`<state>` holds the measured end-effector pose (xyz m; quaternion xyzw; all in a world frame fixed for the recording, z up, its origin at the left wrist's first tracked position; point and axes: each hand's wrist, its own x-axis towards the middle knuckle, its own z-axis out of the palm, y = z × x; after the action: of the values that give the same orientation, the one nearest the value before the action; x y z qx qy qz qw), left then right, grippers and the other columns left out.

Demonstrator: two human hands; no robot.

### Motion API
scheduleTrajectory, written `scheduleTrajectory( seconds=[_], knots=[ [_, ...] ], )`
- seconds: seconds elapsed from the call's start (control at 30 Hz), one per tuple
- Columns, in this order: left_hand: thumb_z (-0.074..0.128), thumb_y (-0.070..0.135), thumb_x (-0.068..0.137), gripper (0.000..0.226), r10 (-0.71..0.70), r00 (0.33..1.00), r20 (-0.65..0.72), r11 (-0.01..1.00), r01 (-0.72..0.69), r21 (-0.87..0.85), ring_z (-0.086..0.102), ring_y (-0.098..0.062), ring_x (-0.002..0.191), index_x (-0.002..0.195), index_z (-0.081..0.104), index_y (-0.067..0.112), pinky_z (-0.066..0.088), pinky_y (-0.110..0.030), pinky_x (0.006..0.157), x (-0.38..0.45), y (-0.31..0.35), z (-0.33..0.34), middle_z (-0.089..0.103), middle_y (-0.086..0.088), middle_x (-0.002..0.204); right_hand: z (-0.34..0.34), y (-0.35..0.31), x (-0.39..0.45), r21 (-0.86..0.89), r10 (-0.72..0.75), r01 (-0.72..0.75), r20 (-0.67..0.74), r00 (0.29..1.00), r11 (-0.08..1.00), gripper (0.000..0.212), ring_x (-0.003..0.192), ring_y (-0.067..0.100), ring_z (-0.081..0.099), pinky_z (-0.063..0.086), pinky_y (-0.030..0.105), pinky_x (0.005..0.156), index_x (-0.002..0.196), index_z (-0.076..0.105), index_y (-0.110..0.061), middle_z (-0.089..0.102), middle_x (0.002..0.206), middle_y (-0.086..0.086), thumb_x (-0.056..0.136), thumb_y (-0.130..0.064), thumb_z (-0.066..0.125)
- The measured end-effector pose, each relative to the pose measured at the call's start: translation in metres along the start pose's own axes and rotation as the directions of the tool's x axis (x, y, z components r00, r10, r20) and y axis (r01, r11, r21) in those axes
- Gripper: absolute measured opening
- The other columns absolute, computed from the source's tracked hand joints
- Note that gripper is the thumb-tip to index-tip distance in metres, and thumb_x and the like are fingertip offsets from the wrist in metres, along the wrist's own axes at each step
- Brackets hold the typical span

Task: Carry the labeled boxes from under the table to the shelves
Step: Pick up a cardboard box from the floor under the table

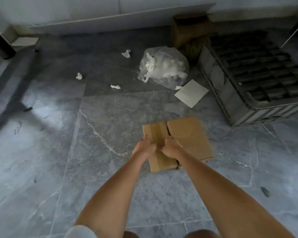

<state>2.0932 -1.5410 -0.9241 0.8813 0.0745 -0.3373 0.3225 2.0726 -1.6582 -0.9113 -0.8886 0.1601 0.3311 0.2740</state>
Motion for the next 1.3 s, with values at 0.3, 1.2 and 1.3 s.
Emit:
scheduleTrajectory(
  seconds=[0.3, 1.2, 1.3],
  knots=[
    [0.047, 0.034, 0.091, 0.060, -0.145, 0.989, -0.016, 0.986, 0.143, -0.079, 0.055, -0.036, 0.118, 0.141, 0.034, 0.003, 0.051, -0.039, 0.091, 0.030, 0.000, 0.023, 0.050, -0.019, 0.136, 0.010, 0.000, 0.031, -0.053, 0.065, -0.067, -0.023, 0.998, 0.996, 0.076, 0.132, 0.036, 0.041, 0.041, 0.043, 0.106, 0.148, 0.003, 0.006, 0.035, 0.147, 0.022, 0.094, -0.028, 0.044],
    [0.051, 0.030, 0.088, 0.064, -0.013, 0.989, -0.145, 1.000, 0.014, 0.006, 0.050, -0.037, 0.124, 0.144, 0.029, 0.010, 0.047, -0.045, 0.099, -0.128, 0.092, -0.087, 0.046, -0.017, 0.142, -0.085, -0.062, -0.131, 0.139, 0.187, -0.154, -0.274, 0.943, 0.978, 0.046, 0.119, 0.035, 0.048, 0.047, 0.039, 0.094, 0.132, 0.041, 0.004, 0.037, 0.135, 0.019, 0.091, -0.015, 0.046],
    [0.052, 0.030, 0.089, 0.062, 0.008, 0.989, -0.150, 0.999, -0.001, 0.050, 0.048, -0.035, 0.128, 0.142, 0.033, 0.005, 0.043, -0.042, 0.102, -0.180, 0.126, -0.112, 0.046, -0.019, 0.142, -0.123, -0.070, -0.189, 0.192, 0.203, -0.150, -0.292, 0.935, 0.970, 0.039, 0.116, 0.038, 0.053, 0.047, 0.041, 0.094, 0.124, 0.054, 0.002, 0.038, 0.137, 0.021, 0.090, -0.011, 0.039]
  ],
)
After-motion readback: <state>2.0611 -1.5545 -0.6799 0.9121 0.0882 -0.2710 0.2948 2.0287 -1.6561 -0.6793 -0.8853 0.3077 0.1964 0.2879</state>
